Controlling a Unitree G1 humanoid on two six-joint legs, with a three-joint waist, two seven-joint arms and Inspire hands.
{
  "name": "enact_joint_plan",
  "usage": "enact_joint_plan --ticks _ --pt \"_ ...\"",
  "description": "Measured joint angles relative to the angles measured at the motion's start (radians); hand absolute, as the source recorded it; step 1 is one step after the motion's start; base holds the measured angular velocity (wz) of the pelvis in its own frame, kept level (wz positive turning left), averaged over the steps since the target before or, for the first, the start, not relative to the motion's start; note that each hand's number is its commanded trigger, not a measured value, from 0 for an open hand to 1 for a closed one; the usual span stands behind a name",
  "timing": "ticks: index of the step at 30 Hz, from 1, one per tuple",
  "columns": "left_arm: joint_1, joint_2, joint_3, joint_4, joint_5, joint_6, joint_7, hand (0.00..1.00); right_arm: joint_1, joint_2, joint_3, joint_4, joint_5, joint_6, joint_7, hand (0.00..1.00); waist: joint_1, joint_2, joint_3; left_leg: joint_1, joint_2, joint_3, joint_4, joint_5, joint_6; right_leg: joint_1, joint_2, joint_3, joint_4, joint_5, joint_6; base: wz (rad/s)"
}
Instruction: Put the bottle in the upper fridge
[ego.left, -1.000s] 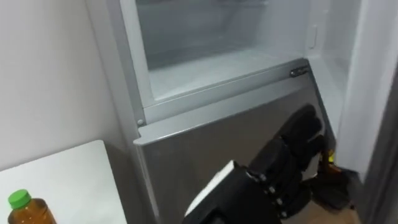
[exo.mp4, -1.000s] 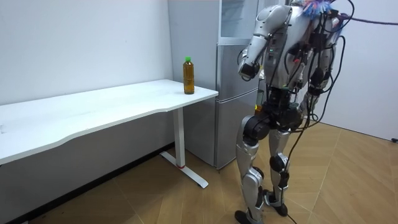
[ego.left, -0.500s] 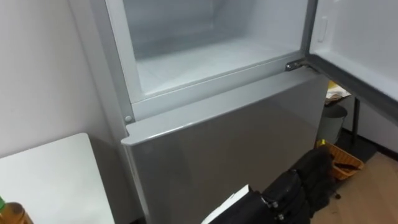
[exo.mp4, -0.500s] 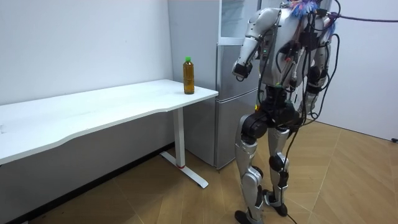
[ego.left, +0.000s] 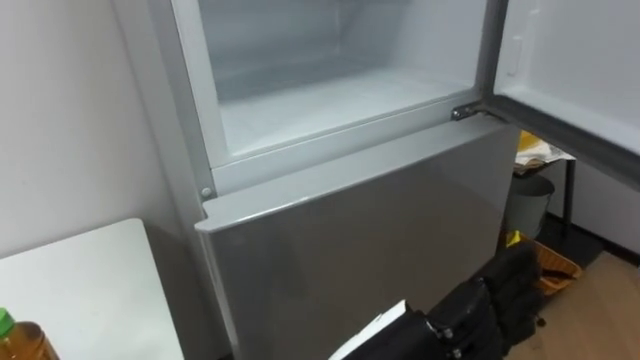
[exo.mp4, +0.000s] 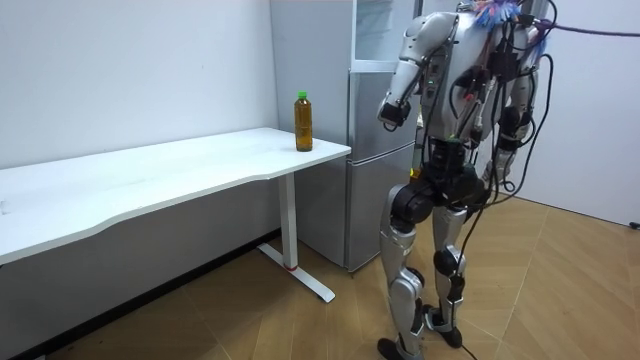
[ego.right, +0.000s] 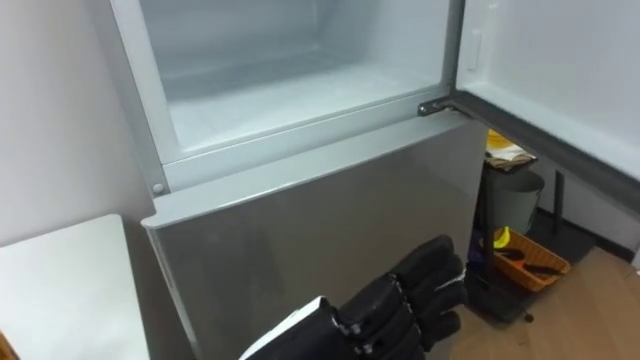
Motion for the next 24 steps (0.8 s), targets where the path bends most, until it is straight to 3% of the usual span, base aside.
enact_joint_plan --ticks 6,9,15,17,19,24 --pt "-0.004 0.000 0.054 -0.010 0.080 0.000 0.014 0.00 0.004 0.005 -0.003 0.004 -0.013 0.000 0.007 0.00 0.008 -0.009 -0.0058 -0.001 0.002 -0.011 -0.003 0.004 -0.006 0.012 0.000 -0.019 0.000 -0.009 -0.006 0.07" --pt "-0.002 -0.013 0.115 -0.023 0.140 0.000 0.044 0.00 0.009 0.008 -0.006 0.009 -0.031 0.000 -0.005 0.00 0.044 -0.016 -0.0129 -0.001 0.003 -0.016 0.005 0.005 -0.008 0.016 0.002 -0.020 0.000 -0.012 -0.008 0.00" --pt "0.018 -0.018 0.270 -0.108 0.178 -0.016 0.140 0.00 0.015 0.027 -0.025 0.040 -0.051 -0.019 -0.018 0.00 0.110 -0.029 -0.0143 -0.001 0.001 -0.051 0.012 0.005 -0.008 0.036 -0.001 -0.049 -0.001 -0.021 -0.009 0.17" --pt "0.020 -0.024 0.322 -0.124 0.198 -0.042 0.173 0.00 0.026 0.029 -0.034 0.043 -0.051 -0.022 -0.017 0.00 0.129 -0.032 -0.0151 -0.001 0.001 -0.069 0.020 0.004 -0.009 0.048 -0.001 -0.066 -0.003 -0.025 -0.009 0.25" --pt "0.024 -0.041 0.401 -0.130 0.213 -0.066 0.222 0.00 0.032 0.029 -0.036 0.046 -0.051 -0.026 -0.018 0.00 0.174 -0.027 -0.0199 0.000 0.002 -0.079 0.022 0.005 -0.012 0.057 -0.001 -0.075 -0.002 -0.029 -0.011 0.16" --pt "0.057 -0.054 0.542 -0.178 0.317 -0.130 0.343 0.00 0.055 0.032 -0.042 0.050 -0.060 -0.046 -0.024 0.00 0.219 -0.030 -0.0187 0.004 0.000 -0.109 0.021 0.007 -0.016 0.075 -0.001 -0.113 -0.004 -0.037 -0.014 0.23"
